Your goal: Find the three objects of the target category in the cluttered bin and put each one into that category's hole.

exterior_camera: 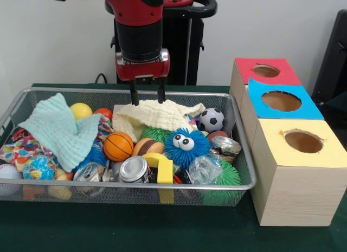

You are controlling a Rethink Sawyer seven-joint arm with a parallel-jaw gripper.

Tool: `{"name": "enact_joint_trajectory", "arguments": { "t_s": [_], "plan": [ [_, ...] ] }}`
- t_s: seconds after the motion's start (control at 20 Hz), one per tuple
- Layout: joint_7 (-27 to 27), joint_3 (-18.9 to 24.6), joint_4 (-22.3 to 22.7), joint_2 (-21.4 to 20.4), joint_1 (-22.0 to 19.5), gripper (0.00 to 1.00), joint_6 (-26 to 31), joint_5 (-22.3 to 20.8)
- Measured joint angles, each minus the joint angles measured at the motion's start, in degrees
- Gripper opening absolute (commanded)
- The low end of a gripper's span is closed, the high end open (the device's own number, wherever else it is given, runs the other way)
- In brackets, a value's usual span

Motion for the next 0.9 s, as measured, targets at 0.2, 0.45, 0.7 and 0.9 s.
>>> {"name": "enact_joint_trajectory", "arguments": {
  "t_s": [0.2, 0.45, 0.7, 0.9],
  "plan": [
    [0.0, 0.01, 0.0, 0.74, 0.01, 1.0, -0.01, -0.22],
    [0.0, 0.01, -0.01, 2.07, 0.01, 1.0, -0.01, -0.21],
    [0.0, 0.01, -0.01, 3.41, 0.01, 1.0, -0.01, -0.51],
    [0.0, 0.02, -0.02, 5.08, 0.01, 1.0, -0.01, -1.48]
  ]
}}
